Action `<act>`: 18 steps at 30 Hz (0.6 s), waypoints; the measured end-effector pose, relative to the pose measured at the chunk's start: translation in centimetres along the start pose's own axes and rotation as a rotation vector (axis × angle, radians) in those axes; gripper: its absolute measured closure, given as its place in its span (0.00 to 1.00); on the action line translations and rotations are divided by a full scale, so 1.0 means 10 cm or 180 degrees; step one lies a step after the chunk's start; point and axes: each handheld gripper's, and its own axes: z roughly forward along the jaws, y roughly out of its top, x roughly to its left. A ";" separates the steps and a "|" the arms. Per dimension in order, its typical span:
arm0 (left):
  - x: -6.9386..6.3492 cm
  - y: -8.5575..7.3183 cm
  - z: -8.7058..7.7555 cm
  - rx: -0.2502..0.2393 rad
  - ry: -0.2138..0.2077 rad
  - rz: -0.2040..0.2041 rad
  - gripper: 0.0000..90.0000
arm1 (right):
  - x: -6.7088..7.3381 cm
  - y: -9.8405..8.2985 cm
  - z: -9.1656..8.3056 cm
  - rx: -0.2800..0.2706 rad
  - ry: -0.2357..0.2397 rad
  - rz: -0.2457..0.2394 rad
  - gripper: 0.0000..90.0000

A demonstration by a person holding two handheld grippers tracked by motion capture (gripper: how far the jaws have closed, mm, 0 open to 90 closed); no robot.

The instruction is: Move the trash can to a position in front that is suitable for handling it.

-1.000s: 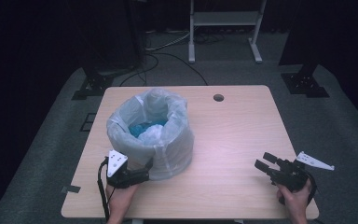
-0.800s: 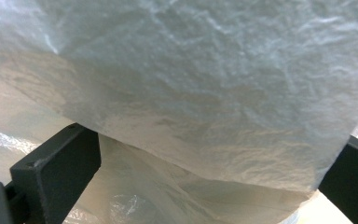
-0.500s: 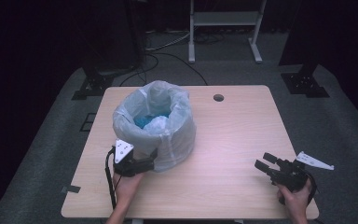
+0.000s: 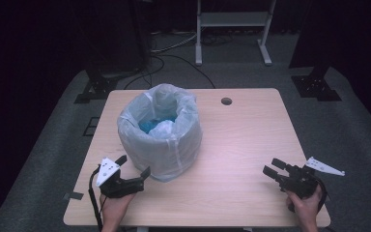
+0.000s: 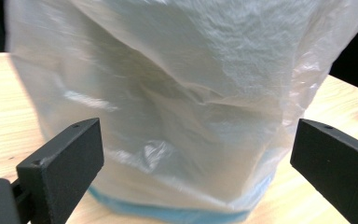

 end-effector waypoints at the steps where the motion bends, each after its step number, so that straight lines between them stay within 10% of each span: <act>1: 0.01 0.01 -0.03 -0.0014 0.0001 -0.0008 0.01 | 0.00 0.00 0.01 0.0002 0.0003 0.0003 0.27; 18: 0.14 0.58 -0.36 -0.0248 -0.0129 0.0164 0.01 | 0.00 -0.02 0.05 0.0038 -0.0012 0.0031 0.27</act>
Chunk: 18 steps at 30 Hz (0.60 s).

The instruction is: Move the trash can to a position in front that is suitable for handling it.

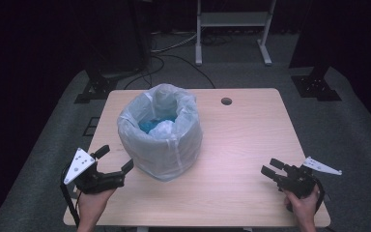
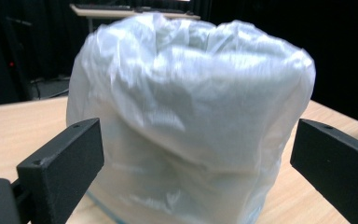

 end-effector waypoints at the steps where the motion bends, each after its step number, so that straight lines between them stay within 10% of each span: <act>1: 0.01 0.03 0.01 -0.0005 -0.0008 0.0000 0.01 | 0.00 0.00 0.00 -0.0001 0.0001 0.0000 0.27; 18: 0.22 0.43 0.31 0.0040 -0.0107 0.0012 0.07 | -0.03 0.01 -0.04 -0.0032 -0.0006 -0.0005 0.27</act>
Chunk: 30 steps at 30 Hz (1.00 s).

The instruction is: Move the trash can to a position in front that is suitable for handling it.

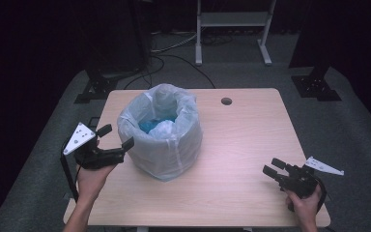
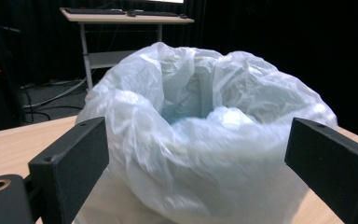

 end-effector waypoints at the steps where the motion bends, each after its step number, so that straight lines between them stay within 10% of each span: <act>1: 0.02 0.02 0.03 0.0006 -0.0025 -0.0024 0.07 | 0.00 0.00 0.00 -0.0001 -0.0002 -0.0004 0.27; 22: 0.27 0.17 0.33 0.0063 0.0188 -0.0107 0.19 | 0.00 0.02 -0.03 -0.0064 0.0026 0.0003 0.27; 30: 0.36 0.09 0.46 0.0226 0.0184 -0.0127 0.41 | 0.00 0.03 -0.03 -0.0076 0.0022 -0.0002 0.27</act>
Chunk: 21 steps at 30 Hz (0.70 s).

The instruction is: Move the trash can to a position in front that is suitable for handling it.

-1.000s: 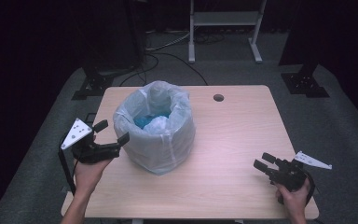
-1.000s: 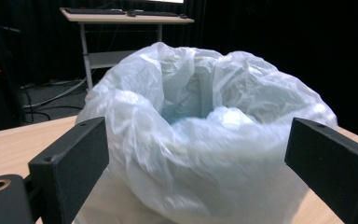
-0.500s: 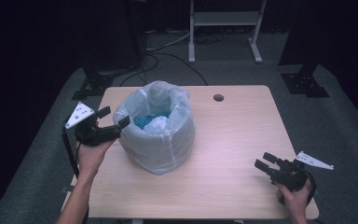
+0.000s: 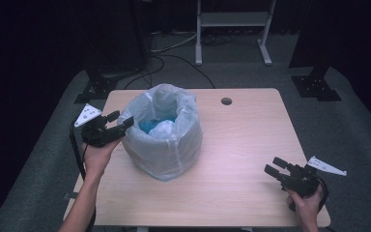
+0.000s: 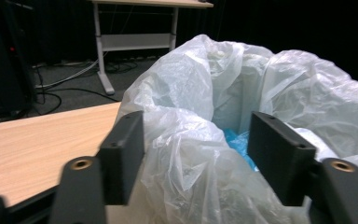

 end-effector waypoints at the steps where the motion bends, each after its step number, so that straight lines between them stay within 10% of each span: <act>1: 0.00 0.00 0.01 0.0005 0.0008 -0.0009 0.43 | 0.00 0.00 0.00 -0.0003 -0.0005 0.0002 0.27; 21: -0.09 0.05 0.02 -0.0005 0.0373 0.0253 0.97 | 0.10 0.13 0.30 0.0177 0.0141 -0.0053 0.27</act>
